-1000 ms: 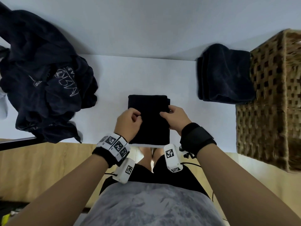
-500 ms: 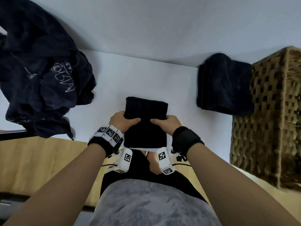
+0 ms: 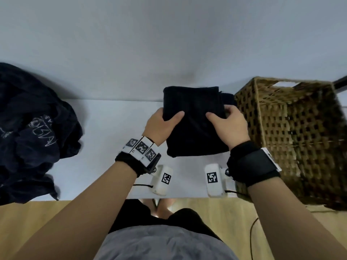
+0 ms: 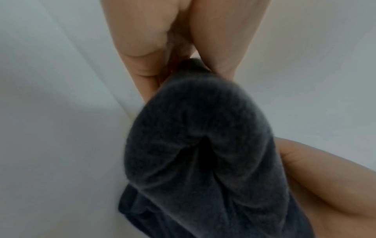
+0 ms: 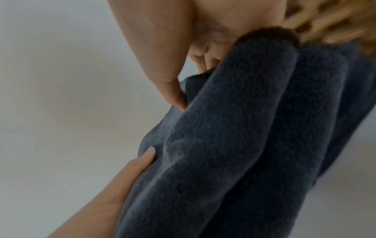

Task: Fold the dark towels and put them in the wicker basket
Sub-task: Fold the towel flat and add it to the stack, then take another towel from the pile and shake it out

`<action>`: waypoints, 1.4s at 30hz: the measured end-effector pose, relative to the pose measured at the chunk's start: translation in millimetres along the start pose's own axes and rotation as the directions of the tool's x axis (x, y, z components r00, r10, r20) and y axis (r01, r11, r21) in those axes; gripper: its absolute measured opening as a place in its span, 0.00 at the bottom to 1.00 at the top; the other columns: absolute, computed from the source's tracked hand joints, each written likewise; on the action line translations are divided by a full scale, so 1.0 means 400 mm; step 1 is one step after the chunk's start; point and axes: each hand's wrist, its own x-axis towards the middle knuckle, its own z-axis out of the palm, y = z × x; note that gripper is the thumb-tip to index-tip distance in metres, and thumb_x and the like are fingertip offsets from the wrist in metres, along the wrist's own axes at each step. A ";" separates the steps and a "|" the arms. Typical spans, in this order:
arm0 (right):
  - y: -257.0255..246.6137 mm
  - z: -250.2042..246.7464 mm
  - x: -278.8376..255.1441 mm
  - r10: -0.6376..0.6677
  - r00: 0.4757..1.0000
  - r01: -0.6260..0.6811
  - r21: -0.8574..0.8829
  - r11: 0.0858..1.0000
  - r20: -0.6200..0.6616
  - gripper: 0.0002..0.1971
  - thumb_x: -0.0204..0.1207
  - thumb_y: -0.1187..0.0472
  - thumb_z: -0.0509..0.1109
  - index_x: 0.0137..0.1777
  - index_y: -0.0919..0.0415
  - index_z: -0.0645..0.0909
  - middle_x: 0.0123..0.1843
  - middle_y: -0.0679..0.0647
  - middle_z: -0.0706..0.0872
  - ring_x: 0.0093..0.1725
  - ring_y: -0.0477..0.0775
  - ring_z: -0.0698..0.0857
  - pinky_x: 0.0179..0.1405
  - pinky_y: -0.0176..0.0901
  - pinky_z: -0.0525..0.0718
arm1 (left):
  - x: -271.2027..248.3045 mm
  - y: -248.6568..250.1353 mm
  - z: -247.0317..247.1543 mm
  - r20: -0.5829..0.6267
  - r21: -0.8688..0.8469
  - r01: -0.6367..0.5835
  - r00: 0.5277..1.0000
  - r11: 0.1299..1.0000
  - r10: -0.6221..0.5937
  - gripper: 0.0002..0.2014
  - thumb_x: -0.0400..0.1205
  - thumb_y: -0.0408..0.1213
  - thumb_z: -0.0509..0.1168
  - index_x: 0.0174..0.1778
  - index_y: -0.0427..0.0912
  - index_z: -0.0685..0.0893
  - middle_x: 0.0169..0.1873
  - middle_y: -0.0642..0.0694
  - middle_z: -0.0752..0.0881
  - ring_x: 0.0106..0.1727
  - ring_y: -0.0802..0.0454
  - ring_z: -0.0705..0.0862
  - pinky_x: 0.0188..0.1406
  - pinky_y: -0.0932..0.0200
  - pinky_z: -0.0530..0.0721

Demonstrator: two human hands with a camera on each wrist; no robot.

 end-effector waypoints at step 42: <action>-0.356 0.437 -0.221 -0.379 0.548 0.703 -0.165 0.691 0.745 0.17 0.84 0.55 0.61 0.71 0.56 0.78 0.66 0.54 0.80 0.69 0.54 0.76 0.65 0.44 0.74 | -0.140 -0.162 -0.689 -0.641 0.344 0.366 0.764 0.865 -0.069 0.09 0.80 0.33 0.66 0.55 0.41 0.85 0.53 0.42 0.88 0.58 0.44 0.84 0.62 0.57 0.79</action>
